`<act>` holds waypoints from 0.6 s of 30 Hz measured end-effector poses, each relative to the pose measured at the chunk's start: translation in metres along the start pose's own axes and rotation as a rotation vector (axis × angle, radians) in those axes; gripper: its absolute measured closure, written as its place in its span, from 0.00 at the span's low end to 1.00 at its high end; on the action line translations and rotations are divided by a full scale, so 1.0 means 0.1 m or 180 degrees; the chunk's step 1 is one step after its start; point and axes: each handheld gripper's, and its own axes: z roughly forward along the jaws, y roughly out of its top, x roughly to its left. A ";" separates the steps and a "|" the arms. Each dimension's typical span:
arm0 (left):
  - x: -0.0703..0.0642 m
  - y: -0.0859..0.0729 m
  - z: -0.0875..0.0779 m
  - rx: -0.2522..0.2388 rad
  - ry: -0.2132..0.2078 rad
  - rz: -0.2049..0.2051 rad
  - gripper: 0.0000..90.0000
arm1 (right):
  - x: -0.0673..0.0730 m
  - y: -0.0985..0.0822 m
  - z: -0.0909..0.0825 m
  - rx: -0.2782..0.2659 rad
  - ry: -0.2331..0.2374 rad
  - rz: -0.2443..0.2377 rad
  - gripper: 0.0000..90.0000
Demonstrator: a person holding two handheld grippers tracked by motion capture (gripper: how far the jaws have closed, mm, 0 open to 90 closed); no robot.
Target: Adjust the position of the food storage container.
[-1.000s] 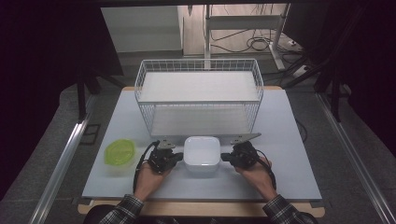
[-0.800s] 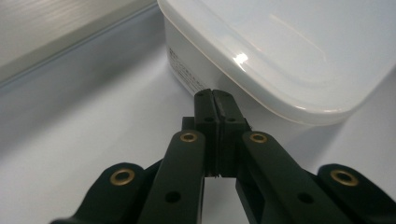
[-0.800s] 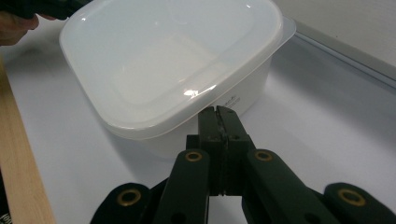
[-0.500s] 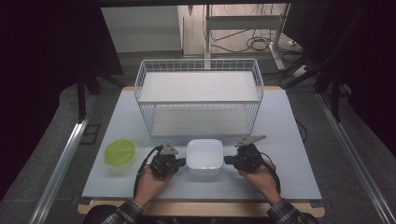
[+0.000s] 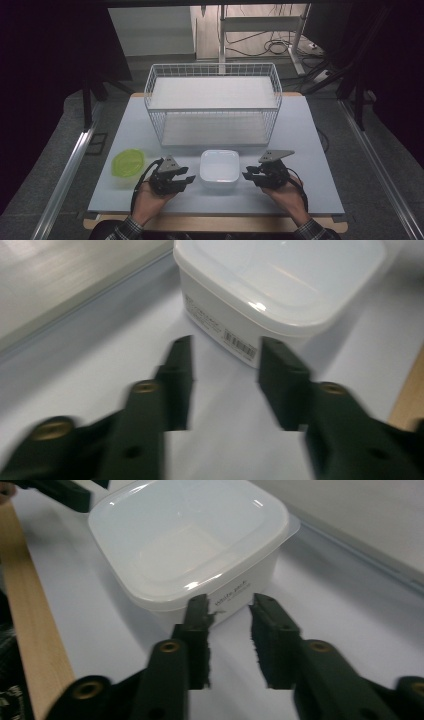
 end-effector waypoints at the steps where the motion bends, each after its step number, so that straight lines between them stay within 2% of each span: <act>1: 0.00 -0.01 -0.03 -0.0025 0.0002 0.0013 0.52 | 0.02 0.00 -0.01 -0.0013 -0.0035 -0.0020 0.70; 4: 0.01 -0.03 -0.10 -0.0122 -0.0022 0.0025 0.38 | 0.07 -0.02 -0.08 -0.0143 -0.0122 -0.0044 0.57; 7: 0.02 -0.09 -0.12 -0.0230 -0.0078 0.0014 0.26 | 0.08 -0.04 -0.13 -0.0232 -0.0151 0.0023 0.46; 9: 0.02 -0.11 -0.12 -0.0218 -0.0073 0.0024 0.20 | 0.08 -0.07 -0.15 -0.0299 -0.0145 0.0079 0.36; 10: 0.02 -0.15 -0.13 -0.0194 -0.0031 0.0075 0.13 | 0.07 -0.09 -0.16 -0.0342 -0.0132 0.0115 0.30; 11: 0.02 -0.16 -0.14 -0.0209 -0.0053 0.0092 0.09 | 0.06 -0.10 -0.17 -0.0366 -0.0123 0.0130 0.26; 15: 0.02 -0.21 -0.15 -0.0299 -0.0158 0.0135 0.06 | 0.06 -0.17 -0.16 -0.0325 -0.0117 0.0192 0.17; 18: 0.02 -0.21 -0.15 -0.0317 -0.0164 0.0143 0.06 | 0.06 -0.19 -0.15 -0.0269 -0.0146 0.0184 0.16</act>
